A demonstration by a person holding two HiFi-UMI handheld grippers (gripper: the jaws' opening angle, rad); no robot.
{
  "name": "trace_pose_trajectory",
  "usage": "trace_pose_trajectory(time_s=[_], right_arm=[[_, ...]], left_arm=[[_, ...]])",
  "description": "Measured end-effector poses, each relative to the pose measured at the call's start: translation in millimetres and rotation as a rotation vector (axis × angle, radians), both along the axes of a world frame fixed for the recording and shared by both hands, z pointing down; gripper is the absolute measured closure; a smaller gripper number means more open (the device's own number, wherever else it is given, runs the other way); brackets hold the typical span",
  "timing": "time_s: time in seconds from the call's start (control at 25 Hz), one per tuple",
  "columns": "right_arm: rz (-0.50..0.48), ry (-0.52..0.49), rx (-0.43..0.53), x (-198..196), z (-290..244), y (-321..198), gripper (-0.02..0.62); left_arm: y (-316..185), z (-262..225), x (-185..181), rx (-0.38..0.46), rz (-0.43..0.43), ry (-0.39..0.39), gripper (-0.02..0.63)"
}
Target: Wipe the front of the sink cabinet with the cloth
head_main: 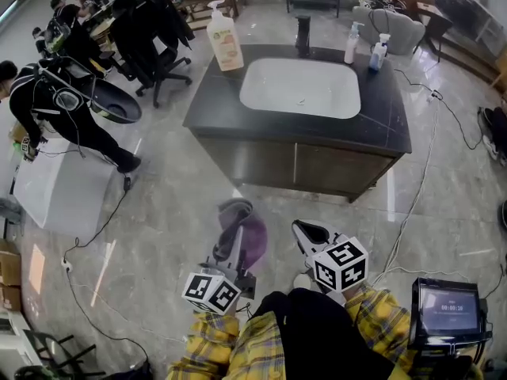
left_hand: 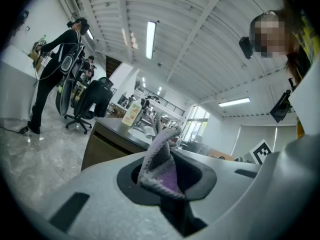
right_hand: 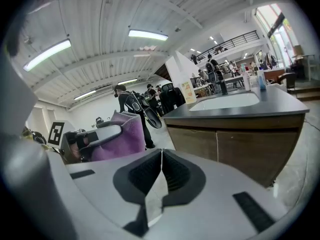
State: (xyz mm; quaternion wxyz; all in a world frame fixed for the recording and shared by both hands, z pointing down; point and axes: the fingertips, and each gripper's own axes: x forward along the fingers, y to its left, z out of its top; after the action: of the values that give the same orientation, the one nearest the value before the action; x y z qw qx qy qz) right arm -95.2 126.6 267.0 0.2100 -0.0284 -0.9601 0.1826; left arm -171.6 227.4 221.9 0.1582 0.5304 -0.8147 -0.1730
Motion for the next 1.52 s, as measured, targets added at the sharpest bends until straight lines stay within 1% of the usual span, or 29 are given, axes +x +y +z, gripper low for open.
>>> trace_pose_trajectory(time_s=[0.2,0.36,0.56,0.68,0.92,1.24,1.4,1.52], right_arm=[[0.013,0.007,-0.005,-2,4,-9,0.589],[0.038,0.006,0.002,-14,1,-14,0.589],[0.093,0.016,-0.002,-34,-3,-14,0.589],[0.118,0.022,-0.004,-49,-1,-8,0.589],[0.157,0.041,-0.002,-74,3,9,0.589],[0.235,0.06,-0.008,-98,10,27,0.589],[0.258,0.067,-0.004,-111,18,38,0.589],[0.272,0.077,0.004,-114,23,48,0.589]], left_arm=[[-11,6,-6,-0.018,0.006,0.003,0.555],[-18,4,-21,-0.012,0.026,-0.012,0.555],[-21,4,-40,-0.028,0.09,-0.009,0.555],[-16,6,-57,-0.035,0.122,-0.015,0.555],[-1,12,-91,-0.042,0.153,-0.006,0.555],[12,20,-121,-0.058,0.229,0.003,0.555],[16,28,-134,-0.072,0.277,0.0,0.555],[21,40,-141,-0.088,0.297,0.005,0.555]])
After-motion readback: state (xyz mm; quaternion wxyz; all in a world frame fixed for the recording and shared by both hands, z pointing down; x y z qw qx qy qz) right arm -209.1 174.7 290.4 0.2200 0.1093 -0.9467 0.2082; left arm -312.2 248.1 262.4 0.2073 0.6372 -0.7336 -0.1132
